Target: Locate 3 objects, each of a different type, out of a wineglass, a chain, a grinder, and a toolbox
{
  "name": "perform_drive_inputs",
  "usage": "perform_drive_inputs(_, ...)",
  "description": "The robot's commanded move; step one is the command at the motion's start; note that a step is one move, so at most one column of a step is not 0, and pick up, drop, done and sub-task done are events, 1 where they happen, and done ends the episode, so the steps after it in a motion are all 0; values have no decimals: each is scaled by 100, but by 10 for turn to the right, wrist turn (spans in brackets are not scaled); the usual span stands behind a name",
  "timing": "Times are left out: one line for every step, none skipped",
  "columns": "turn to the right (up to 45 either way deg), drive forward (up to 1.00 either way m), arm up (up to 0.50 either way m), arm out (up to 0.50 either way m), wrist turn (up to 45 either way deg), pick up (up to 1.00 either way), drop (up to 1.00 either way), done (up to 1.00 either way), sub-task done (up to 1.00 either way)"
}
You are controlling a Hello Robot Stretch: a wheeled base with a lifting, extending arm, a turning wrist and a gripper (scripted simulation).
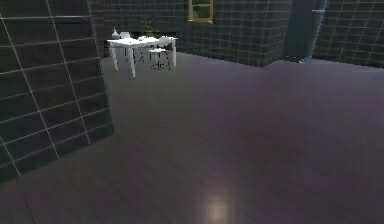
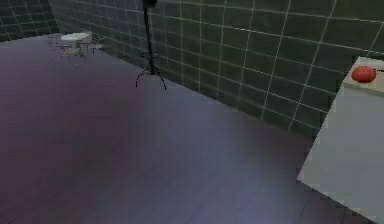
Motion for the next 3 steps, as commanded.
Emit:
perform_drive_inputs(-450,0,0,0,0,0,0,0,0)
perform_drive_inputs(-450,0,0,0,0,0,0,0,0)
perform_drive_inputs(-330,0,0,0,0,0,0,0,0)
